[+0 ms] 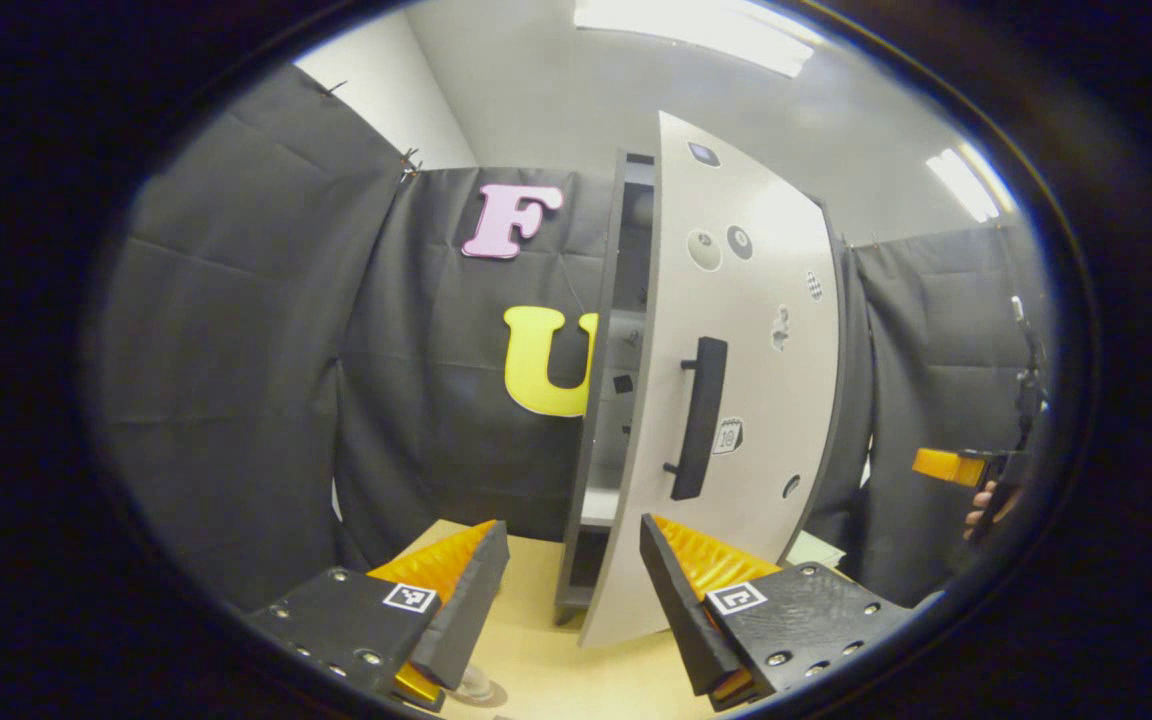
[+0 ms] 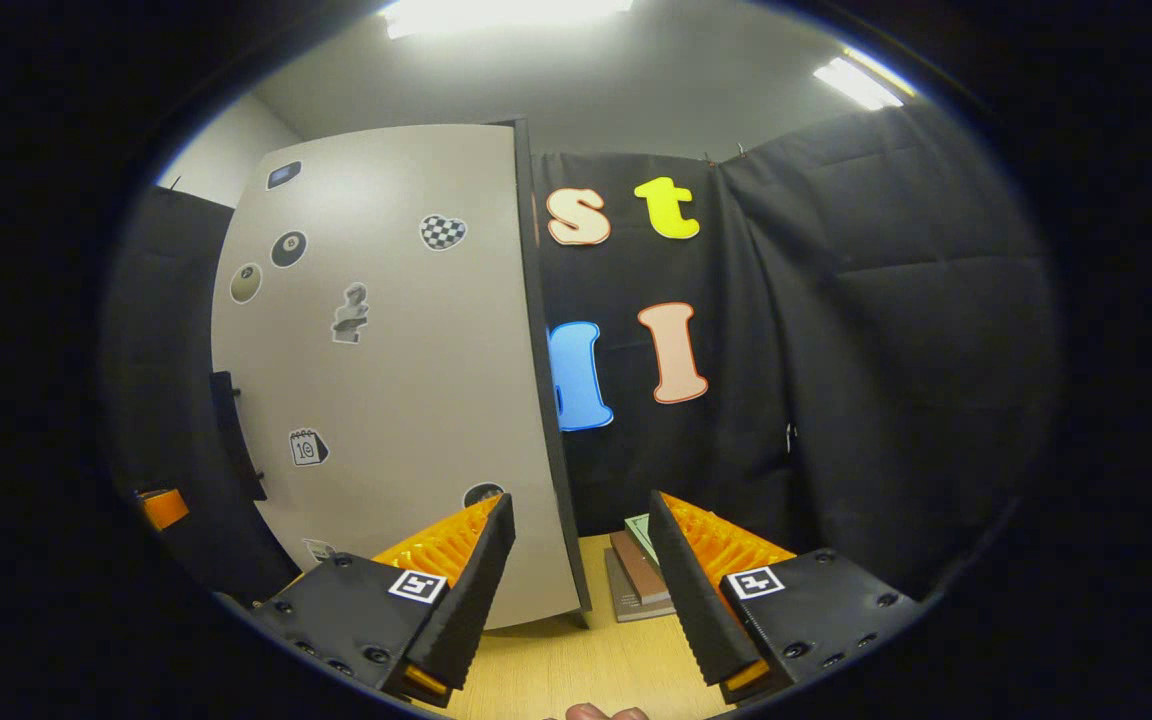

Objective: Open the cabinet door with the right hand, grasp the bottle in the cabinet with the left hand and place it on the coaster, then close the cabinet door with the right hand.

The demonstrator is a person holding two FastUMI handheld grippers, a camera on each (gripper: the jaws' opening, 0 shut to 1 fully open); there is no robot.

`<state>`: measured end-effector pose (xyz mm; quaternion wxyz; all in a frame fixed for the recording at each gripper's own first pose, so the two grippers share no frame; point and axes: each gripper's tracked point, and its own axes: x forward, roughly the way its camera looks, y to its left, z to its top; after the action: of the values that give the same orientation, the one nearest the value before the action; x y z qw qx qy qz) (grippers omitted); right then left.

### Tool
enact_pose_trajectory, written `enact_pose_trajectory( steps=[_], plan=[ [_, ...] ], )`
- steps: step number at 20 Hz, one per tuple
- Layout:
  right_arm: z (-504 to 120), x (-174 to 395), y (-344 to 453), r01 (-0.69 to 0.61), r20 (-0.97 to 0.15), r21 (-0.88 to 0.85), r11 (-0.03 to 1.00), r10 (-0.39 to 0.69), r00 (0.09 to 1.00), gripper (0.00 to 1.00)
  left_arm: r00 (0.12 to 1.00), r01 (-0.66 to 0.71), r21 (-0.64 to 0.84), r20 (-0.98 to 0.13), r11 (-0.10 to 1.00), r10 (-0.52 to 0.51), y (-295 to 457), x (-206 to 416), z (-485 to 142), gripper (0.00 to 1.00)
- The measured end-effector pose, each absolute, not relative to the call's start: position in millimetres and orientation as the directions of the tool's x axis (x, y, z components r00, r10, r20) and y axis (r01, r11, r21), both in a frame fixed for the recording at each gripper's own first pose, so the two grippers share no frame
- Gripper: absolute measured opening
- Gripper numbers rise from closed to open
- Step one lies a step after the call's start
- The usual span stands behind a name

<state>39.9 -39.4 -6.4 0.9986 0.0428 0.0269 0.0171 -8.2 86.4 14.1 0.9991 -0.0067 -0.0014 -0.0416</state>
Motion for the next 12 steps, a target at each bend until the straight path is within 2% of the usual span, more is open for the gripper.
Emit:
enact_pose_trajectory(
  steps=[1, 4, 5, 6, 7, 8, 12],
  plan=[
    [-9, 43, -40, -0.056, -0.063, 0.083, 0.995, 0.061, 0.996, 0.87, 0.998, 0.068, -0.002, 0.013, 0.998, -0.068, 86, -9, 17, 0.84],
    [-11, 47, -57, -0.072, -0.070, 0.066, 0.995, 0.077, 0.995, 0.89, 0.999, 0.009, 0.056, 0.031, 0.998, -0.011, 87, -15, 26, 0.82],
    [-10, 48, -58, -0.077, -0.063, 0.066, 0.995, 0.081, 0.995, 0.82, 0.999, -0.004, 0.066, 0.038, 0.998, 0.002, 85, -19, 28, 0.80],
    [-9, 49, -59, -0.079, -0.058, 0.063, 0.995, 0.083, 0.995, 0.88, 0.999, -0.011, 0.065, 0.046, 0.998, 0.008, 83, -21, 31, 0.80],
    [-8, 51, -60, -0.081, -0.053, 0.057, 0.995, 0.084, 0.995, 0.88, 0.999, -0.013, 0.057, 0.048, 0.998, 0.010, 80, -22, 32, 0.82],
    [-9, 51, -59, -0.083, -0.056, 0.052, 0.995, 0.086, 0.995, 0.88, 0.999, -0.010, 0.045, 0.050, 0.999, 0.008, 77, -22, 32, 0.80],
    [-11, 44, -55, -0.059, -0.056, 0.024, 0.998, 0.060, 0.997, 0.92, 0.997, 0.000, 0.030, 0.076, 1.000, -0.002, 82, -23, 39, 0.82]
  ],
)
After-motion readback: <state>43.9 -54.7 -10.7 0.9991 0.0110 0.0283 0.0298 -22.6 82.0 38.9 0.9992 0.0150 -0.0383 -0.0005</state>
